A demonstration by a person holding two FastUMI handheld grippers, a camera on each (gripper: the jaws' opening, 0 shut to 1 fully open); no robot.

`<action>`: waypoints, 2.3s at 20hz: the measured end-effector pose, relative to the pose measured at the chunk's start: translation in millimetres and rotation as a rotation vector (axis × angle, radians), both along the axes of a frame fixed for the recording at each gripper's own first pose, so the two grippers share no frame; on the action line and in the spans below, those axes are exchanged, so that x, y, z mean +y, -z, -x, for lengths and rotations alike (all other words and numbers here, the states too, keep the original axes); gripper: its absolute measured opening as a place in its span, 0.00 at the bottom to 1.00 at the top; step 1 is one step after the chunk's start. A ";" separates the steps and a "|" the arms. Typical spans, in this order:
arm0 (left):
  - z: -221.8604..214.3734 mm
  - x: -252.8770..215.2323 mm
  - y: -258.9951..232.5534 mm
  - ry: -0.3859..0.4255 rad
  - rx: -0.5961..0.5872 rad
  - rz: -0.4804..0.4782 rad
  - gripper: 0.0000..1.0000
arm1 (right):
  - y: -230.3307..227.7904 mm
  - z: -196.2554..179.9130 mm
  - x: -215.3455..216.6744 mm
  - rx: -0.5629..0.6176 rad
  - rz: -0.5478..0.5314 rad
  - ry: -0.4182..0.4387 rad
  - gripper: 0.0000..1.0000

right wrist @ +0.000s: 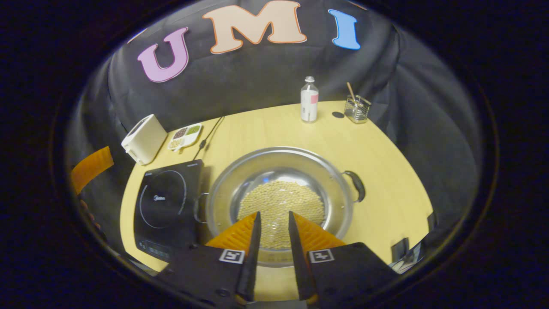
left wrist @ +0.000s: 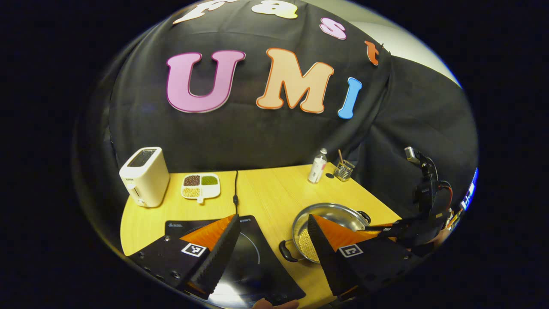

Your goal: First push the handle of the pot to place it horizontally, then grasp the pot with both hands and set it on the induction cooktop.

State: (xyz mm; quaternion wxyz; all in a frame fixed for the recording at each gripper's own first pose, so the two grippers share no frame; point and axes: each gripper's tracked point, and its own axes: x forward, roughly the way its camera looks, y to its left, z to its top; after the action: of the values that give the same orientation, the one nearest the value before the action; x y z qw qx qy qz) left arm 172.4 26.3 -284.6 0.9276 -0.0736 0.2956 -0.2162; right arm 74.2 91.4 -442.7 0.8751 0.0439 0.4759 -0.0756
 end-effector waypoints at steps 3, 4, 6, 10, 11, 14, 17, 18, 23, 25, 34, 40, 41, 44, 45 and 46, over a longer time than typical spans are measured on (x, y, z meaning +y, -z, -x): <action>12.0 -25.1 27.7 0.019 0.122 0.035 0.95 | 0.4 -9.3 -42.7 0.001 0.050 -0.005 0.67; 12.3 -27.4 37.8 0.010 0.162 0.021 0.96 | 3.4 -10.7 -55.1 0.010 0.056 -0.009 0.73; 14.9 -31.3 58.9 -0.017 0.242 0.015 0.96 | 9.0 -17.6 -78.3 0.024 0.057 -0.014 0.75; 31.1 -47.4 95.6 -0.057 0.416 0.048 0.95 | 29.3 -34.3 -122.0 0.052 0.099 -0.041 0.83; 30.8 -50.2 104.0 -0.064 0.443 0.036 0.96 | 37.3 -37.7 -129.1 0.068 0.098 -0.045 0.84; 24.9 -64.4 133.3 -0.073 0.475 -0.008 0.95 | 68.0 -35.7 -135.5 0.144 0.058 -0.056 0.87; 24.0 -68.6 154.3 -0.115 0.530 -0.031 0.93 | 93.3 -35.7 -142.6 0.198 0.057 -0.085 0.88; 24.6 -69.4 161.7 -0.112 0.546 -0.041 0.94 | 98.4 -34.8 -142.7 0.212 0.049 -0.092 0.88; 30.9 -73.4 184.5 -0.099 0.615 -0.103 0.84 | 115.4 -36.4 -141.4 0.242 -0.013 -0.100 0.87; 27.1 -71.8 194.4 -0.126 0.618 -0.125 0.78 | 121.6 -35.8 -141.1 0.264 -0.039 -0.089 0.82; 26.2 -67.1 196.3 -0.156 0.619 -0.197 0.62 | 111.1 -32.0 -138.9 0.262 -0.148 -0.039 0.47; 31.6 -37.6 152.2 -0.191 0.556 -0.242 0.60 | 82.3 -32.2 -106.5 0.229 -0.204 -0.056 0.46; 33.2 -25.6 147.9 -0.208 0.549 -0.242 0.58 | 78.7 -34.1 -94.6 0.223 -0.215 -0.069 0.46; 38.8 18.4 132.2 -0.256 0.532 -0.251 0.58 | 69.0 -40.4 -49.9 0.206 -0.241 -0.117 0.46; 40.1 34.0 128.3 -0.265 0.525 -0.255 0.58 | 66.6 -40.4 -33.5 0.204 -0.249 -0.128 0.46; 39.9 49.9 126.0 -0.271 0.515 -0.258 0.60 | 65.0 -40.9 -16.8 0.205 -0.256 -0.136 0.46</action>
State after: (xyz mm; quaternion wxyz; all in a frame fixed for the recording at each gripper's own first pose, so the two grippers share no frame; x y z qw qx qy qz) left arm 132.5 76.2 -410.5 0.8443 -0.0465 0.5332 -0.0257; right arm 115.1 74.7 -507.6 0.8125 0.1145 0.5701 0.0408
